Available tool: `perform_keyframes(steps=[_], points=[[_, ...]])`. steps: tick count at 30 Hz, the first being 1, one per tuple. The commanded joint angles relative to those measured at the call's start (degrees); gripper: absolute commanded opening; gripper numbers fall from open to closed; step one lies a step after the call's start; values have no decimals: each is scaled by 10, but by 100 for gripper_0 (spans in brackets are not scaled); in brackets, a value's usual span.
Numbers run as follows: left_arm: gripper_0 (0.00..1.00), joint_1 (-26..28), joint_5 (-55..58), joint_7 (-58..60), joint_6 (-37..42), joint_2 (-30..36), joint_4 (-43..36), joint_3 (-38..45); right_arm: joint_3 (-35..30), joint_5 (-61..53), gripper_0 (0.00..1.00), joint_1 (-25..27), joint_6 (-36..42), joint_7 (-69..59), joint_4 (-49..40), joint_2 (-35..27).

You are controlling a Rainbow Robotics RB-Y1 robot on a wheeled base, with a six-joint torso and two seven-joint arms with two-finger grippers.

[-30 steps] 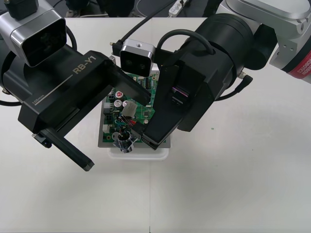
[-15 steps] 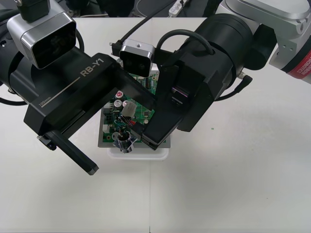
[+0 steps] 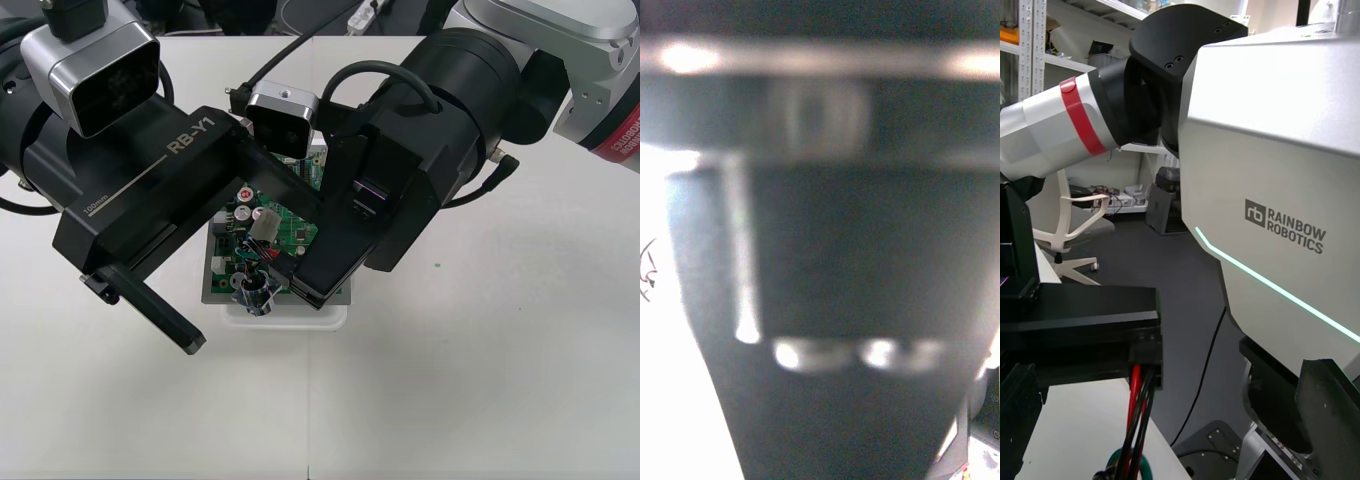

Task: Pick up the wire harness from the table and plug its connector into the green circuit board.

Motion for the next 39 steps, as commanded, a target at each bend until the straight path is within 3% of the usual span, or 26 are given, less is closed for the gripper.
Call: perform_keyframes(steps=[1,26,27,28,29,39], points=[[100,-31,-9,31,23,-9,7,-5,5,-11,0,-29,0,28,-4,12],[99,-31,4,28,19,-3,6,-5,5,-10,0,-29,0,29,-4,12],[69,-31,4,28,19,-3,5,-5,5,-11,0,-29,0,29,-4,12],[8,-31,3,28,19,-3,5,-5,5,-11,0,-29,0,29,-4,12],[0,-31,3,27,19,-3,5,-5,5,-11,0,-29,0,28,-4,13],[0,-31,4,27,19,-3,5,-5,5,-11,0,-29,0,29,-5,12]])
